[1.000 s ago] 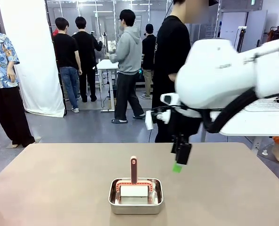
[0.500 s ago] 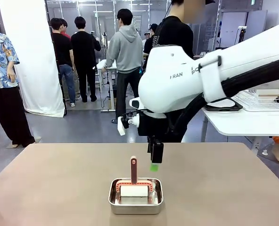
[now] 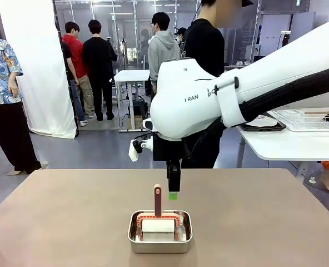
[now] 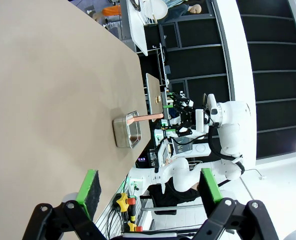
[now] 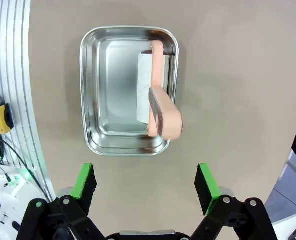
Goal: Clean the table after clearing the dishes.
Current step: When the right (or left) Handle tray is removed, use the right hand (or left hand) to clean the right (or left) side of the table with the Lint Roller.
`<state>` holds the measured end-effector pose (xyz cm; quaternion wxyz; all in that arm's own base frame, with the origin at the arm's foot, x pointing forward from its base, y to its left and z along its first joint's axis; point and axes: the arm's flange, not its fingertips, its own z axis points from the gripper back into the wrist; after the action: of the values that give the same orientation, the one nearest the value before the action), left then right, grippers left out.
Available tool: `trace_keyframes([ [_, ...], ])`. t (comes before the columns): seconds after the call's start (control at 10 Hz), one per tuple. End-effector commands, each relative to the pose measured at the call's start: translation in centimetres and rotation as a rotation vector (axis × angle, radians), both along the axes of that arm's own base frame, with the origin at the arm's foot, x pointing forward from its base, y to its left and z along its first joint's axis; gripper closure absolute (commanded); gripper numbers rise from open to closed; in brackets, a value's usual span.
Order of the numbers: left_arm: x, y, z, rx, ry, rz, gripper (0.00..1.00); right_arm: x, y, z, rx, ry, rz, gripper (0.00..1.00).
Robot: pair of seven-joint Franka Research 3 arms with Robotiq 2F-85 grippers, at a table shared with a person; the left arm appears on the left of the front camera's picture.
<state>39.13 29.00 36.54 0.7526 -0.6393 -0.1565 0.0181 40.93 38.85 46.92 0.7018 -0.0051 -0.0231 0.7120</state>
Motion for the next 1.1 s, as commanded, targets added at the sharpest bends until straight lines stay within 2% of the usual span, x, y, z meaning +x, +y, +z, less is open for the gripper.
trace_keyframes([
  [0.0, -0.3, 0.0, 0.0, -0.002, 0.000, 0.006, 0.00, 0.0, 1.6, -0.5, -0.015, -0.027, -0.010, 0.00],
  [0.4, -0.3, 0.0, 0.0, -0.002, 0.000, 0.006, 0.00, 0.1, 3.3, -2.3, -0.036, -0.025, 0.009, 0.00],
  [1.0, -0.3, 0.0, 0.0, -0.002, 0.000, 0.006, 0.00, 0.4, 4.8, -4.8, -0.035, -0.062, -0.009, 0.00],
])
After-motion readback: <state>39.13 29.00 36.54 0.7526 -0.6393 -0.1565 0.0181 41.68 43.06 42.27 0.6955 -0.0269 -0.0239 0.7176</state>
